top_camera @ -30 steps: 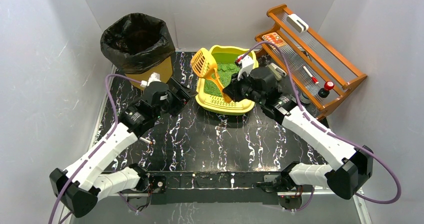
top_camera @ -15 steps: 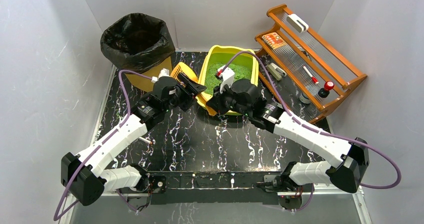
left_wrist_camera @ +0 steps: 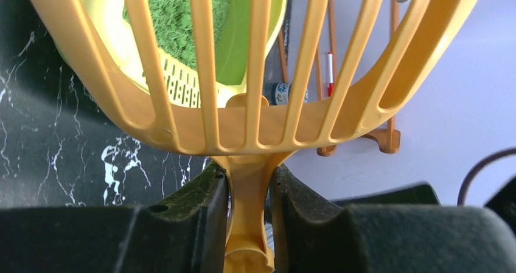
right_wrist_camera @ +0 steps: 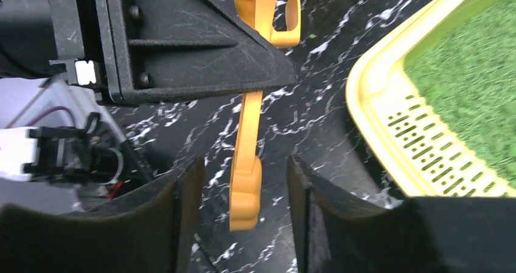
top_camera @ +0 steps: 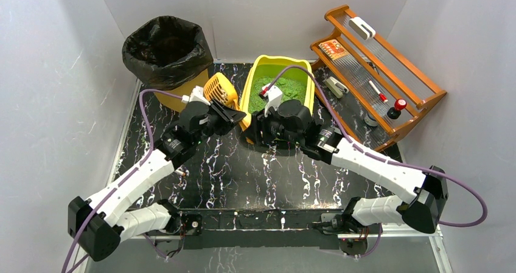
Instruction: Clean the litter box
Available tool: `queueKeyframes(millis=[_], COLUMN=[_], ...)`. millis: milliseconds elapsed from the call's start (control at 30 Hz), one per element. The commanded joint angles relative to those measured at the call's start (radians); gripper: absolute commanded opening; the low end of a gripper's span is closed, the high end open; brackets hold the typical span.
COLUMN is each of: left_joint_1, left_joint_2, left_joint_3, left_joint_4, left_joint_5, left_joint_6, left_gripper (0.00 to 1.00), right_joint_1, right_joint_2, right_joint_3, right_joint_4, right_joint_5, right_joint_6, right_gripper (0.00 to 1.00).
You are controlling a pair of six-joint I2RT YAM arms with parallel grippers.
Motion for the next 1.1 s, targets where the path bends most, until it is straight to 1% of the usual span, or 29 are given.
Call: queueKeyframes(millis=[0, 33, 100, 167, 300, 400, 467, 533, 633, 700, 767, 967, 1033, 1067], left_joint_1=[0.004, 0.004, 0.004, 0.004, 0.004, 0.004, 0.005, 0.004, 0.004, 0.004, 0.004, 0.005, 0.004, 0.004], left_joint_2=[-0.121, -0.138, -0.168, -0.193, -0.230, -0.241, -0.239, -0.234, -0.230, -0.229, -0.227, -0.211, -0.209, -0.210], left_joint_3=[-0.104, -0.121, -0.149, -0.168, -0.196, -0.204, -0.214, -0.234, -0.261, -0.263, -0.262, -0.265, -0.269, -0.272], left_joint_4=[0.235, 0.274, 0.341, 0.398, 0.532, 0.630, 0.709, 0.798, 0.900, 0.923, 0.927, 0.928, 0.931, 0.930], left_joint_5=[0.054, 0.068, 0.128, 0.174, 0.290, 0.383, 0.428, 0.460, 0.472, 0.473, 0.477, 0.491, 0.491, 0.489], left_joint_6=[0.132, 0.151, 0.178, 0.198, 0.214, 0.182, 0.141, 0.089, 0.027, 0.018, 0.021, 0.015, 0.013, 0.015], left_gripper=[0.00, 0.00, 0.00, 0.00, 0.00, 0.00, 0.00, 0.00, 0.00, 0.00, 0.00, 0.00, 0.00, 0.00], right_joint_1=[0.007, 0.007, 0.005, -0.001, -0.019, -0.036, -0.043, -0.044, -0.044, -0.044, -0.044, -0.044, -0.044, -0.045], right_joint_2=[-0.065, -0.070, -0.080, -0.098, -0.149, -0.180, -0.203, -0.221, -0.241, -0.250, -0.255, -0.232, -0.224, -0.222], right_joint_3=[0.009, 0.010, 0.007, -0.006, -0.044, -0.082, -0.120, -0.174, -0.225, -0.249, -0.261, -0.265, -0.273, -0.274], right_joint_4=[-0.004, -0.007, 0.001, 0.026, 0.119, 0.212, 0.303, 0.421, 0.533, 0.580, 0.610, 0.666, 0.708, 0.716], right_joint_5=[-0.116, -0.133, -0.170, -0.216, -0.305, -0.349, -0.375, -0.381, -0.362, -0.344, -0.330, -0.323, -0.315, -0.308], right_joint_6=[0.135, 0.165, 0.206, 0.246, 0.331, 0.406, 0.464, 0.518, 0.576, 0.591, 0.596, 0.622, 0.635, 0.639], right_gripper=[0.68, 0.74, 0.80, 0.83, 0.84, 0.81, 0.76, 0.72, 0.65, 0.63, 0.62, 0.67, 0.63, 0.59])
